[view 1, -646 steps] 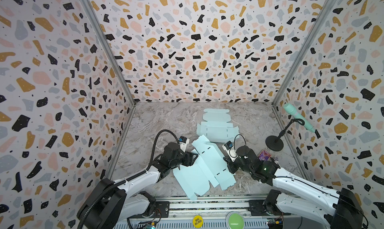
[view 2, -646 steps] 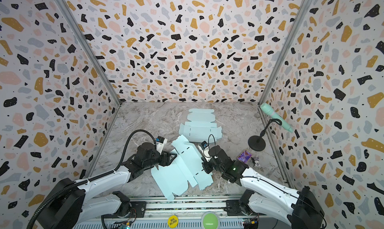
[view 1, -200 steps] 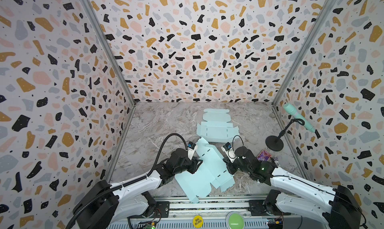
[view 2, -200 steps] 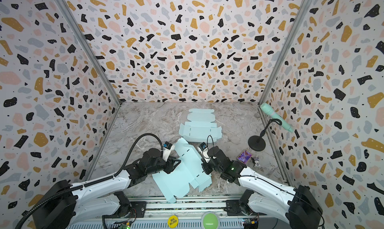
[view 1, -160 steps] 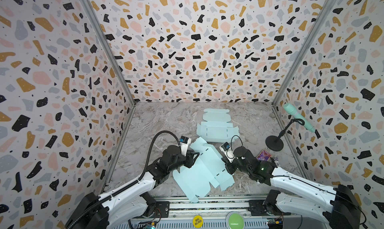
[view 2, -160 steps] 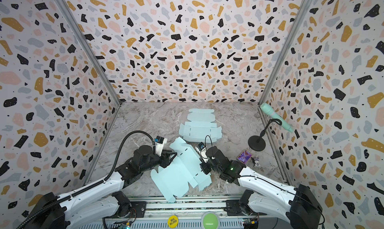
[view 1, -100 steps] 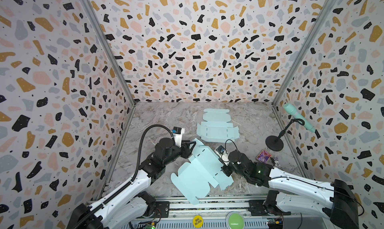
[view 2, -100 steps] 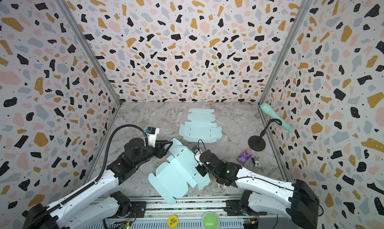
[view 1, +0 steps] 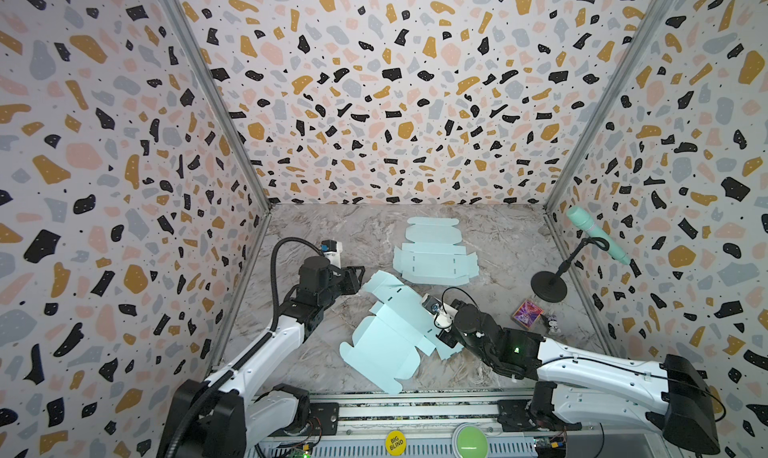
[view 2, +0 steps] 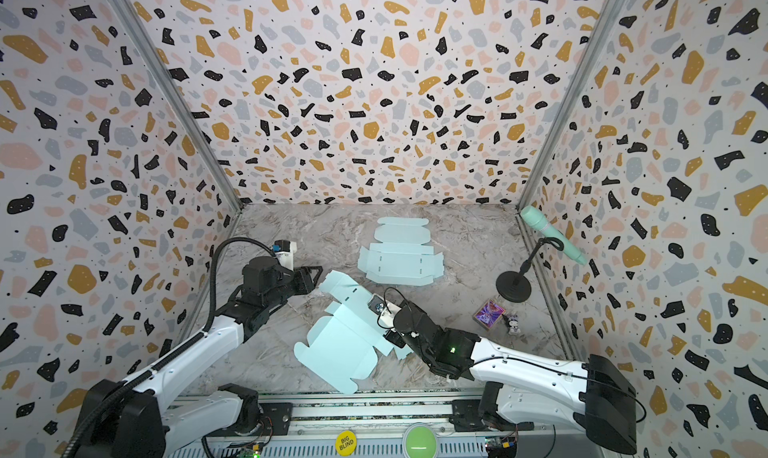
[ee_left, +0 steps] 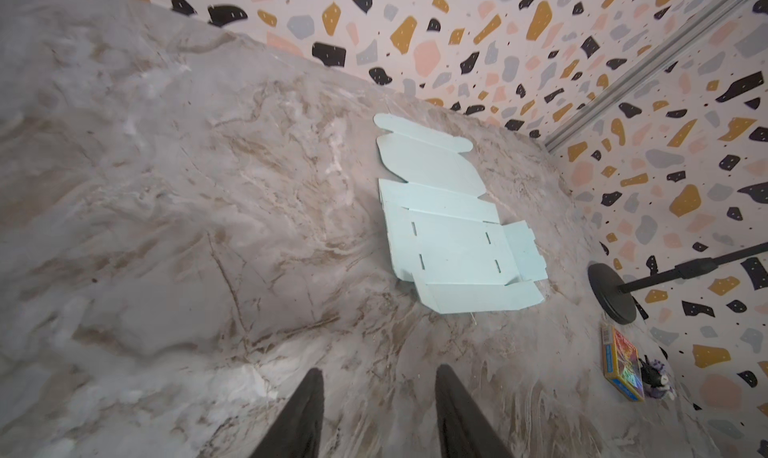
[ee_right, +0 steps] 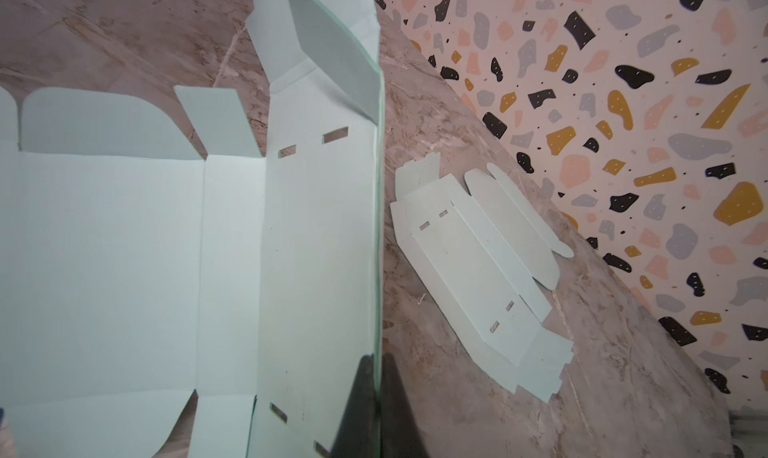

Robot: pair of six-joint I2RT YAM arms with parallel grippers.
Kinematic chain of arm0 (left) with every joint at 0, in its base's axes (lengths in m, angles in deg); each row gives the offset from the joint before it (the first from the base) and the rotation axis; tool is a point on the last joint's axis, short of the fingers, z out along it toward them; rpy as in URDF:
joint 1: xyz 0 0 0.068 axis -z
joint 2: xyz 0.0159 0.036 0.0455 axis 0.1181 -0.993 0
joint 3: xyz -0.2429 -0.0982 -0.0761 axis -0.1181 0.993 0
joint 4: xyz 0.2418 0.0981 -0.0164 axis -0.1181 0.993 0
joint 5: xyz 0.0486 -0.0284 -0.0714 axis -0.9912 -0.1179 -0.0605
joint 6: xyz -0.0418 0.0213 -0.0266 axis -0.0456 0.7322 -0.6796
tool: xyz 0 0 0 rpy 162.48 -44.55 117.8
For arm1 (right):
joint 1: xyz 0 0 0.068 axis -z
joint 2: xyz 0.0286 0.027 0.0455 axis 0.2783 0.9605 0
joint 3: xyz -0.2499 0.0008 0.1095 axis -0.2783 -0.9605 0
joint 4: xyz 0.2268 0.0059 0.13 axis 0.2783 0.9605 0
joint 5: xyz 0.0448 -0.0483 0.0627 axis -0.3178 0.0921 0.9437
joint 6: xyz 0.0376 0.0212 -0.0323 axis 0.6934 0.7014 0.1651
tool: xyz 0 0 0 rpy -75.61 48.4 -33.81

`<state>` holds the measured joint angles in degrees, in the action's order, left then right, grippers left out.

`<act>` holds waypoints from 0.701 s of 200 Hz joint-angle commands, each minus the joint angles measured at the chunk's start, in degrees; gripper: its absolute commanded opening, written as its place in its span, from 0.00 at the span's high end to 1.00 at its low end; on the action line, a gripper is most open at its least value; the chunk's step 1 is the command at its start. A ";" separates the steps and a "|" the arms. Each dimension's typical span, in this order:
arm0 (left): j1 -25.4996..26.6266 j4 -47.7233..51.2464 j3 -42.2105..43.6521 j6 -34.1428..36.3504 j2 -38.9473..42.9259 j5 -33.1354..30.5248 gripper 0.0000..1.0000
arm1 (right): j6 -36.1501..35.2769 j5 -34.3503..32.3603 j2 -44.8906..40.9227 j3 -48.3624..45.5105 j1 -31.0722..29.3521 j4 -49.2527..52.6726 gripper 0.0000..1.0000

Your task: Fold the paper box

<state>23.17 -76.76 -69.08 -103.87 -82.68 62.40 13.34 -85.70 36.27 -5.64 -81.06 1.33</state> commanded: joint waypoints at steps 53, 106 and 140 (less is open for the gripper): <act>3.13 -8.51 4.18 1.54 1.30 9.61 0.54 | -6.72 -7.38 5.76 3.36 -2.17 -3.31 1.00; 8.30 -11.03 7.77 -0.67 5.06 8.02 0.54 | -9.44 -8.07 5.35 3.65 -2.93 -4.21 1.00; 11.74 -10.93 9.54 -1.18 6.91 6.18 0.54 | -10.27 -9.44 5.37 3.73 -3.86 -4.09 1.00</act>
<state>32.65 -85.00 -60.87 -104.38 -77.37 69.22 4.36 -93.17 42.63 -3.82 -83.95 -1.27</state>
